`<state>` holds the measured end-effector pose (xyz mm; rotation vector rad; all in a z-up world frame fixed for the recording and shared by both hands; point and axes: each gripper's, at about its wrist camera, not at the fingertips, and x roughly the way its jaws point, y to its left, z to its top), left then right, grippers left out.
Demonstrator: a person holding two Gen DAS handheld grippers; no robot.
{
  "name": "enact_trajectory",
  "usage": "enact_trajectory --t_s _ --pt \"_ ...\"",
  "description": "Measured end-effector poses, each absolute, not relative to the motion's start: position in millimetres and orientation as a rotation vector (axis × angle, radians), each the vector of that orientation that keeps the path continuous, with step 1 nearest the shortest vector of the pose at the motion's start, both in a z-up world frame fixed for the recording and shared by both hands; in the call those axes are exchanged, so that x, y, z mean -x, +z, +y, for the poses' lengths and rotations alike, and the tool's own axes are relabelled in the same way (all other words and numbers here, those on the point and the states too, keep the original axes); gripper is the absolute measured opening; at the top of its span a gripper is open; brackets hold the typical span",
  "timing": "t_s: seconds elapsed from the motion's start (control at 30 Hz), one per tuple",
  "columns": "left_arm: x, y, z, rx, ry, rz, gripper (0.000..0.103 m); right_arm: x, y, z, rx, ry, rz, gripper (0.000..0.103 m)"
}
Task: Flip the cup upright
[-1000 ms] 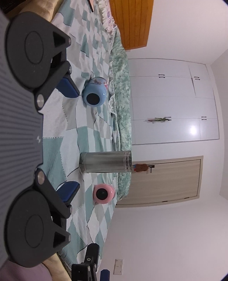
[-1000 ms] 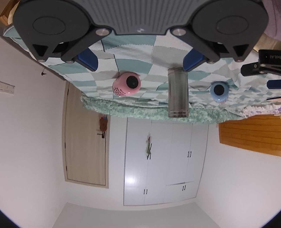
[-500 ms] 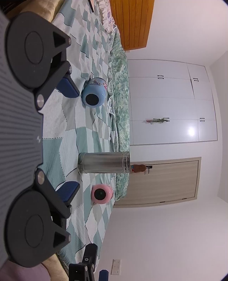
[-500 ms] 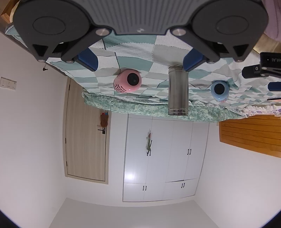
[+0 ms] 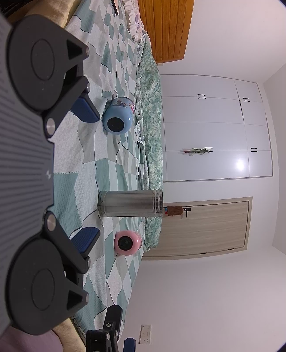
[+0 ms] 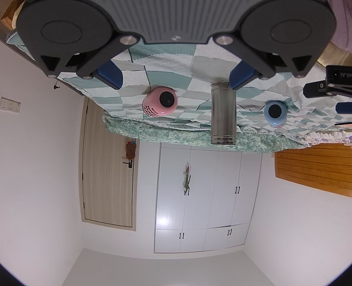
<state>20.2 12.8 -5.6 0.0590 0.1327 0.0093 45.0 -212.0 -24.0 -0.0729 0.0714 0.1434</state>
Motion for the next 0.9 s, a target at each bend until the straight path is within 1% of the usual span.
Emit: enact_trajectory --t_s 0.9 --pt "-20.1 -5.0 9.6 -0.063 0.001 0.133 0.103 -44.9 -24.4 -211.9 0.073 0.143 0.071 0.103"
